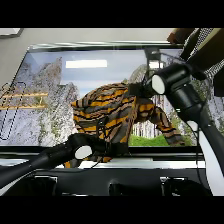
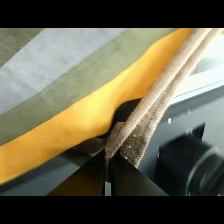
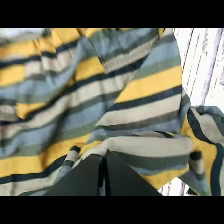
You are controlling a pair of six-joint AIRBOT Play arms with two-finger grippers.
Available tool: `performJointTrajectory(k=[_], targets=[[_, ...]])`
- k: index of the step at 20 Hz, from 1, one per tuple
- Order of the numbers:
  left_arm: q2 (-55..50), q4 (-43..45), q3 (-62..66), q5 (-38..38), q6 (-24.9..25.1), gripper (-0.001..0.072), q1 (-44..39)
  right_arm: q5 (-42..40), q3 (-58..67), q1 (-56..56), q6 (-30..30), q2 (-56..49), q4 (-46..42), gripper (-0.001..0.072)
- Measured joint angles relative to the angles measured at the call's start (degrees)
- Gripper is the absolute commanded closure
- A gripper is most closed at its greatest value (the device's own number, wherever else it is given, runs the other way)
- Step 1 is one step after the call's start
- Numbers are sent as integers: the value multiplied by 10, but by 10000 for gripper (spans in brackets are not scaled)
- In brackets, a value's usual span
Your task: Fold the clothes and pants, and hang the long-sleeved shirts on hangers.
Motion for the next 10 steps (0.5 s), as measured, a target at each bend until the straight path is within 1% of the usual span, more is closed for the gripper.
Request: performJointTrajectory(k=[2,5,8,9,10], targets=[[-29,-15,1,21,0,690,10,-22,-38,0,3,-9,6,689],[-68,-29,2,43,0,689,23,-81,-108,0,33,-19,31,688],[-91,-36,2,52,1,689,31,-130,-148,0,64,-41,59,685],[-96,-37,2,54,4,688,33,-141,-156,0,71,-50,70,644],[-100,-37,2,55,7,681,36,-149,-160,0,76,-59,81,566]])
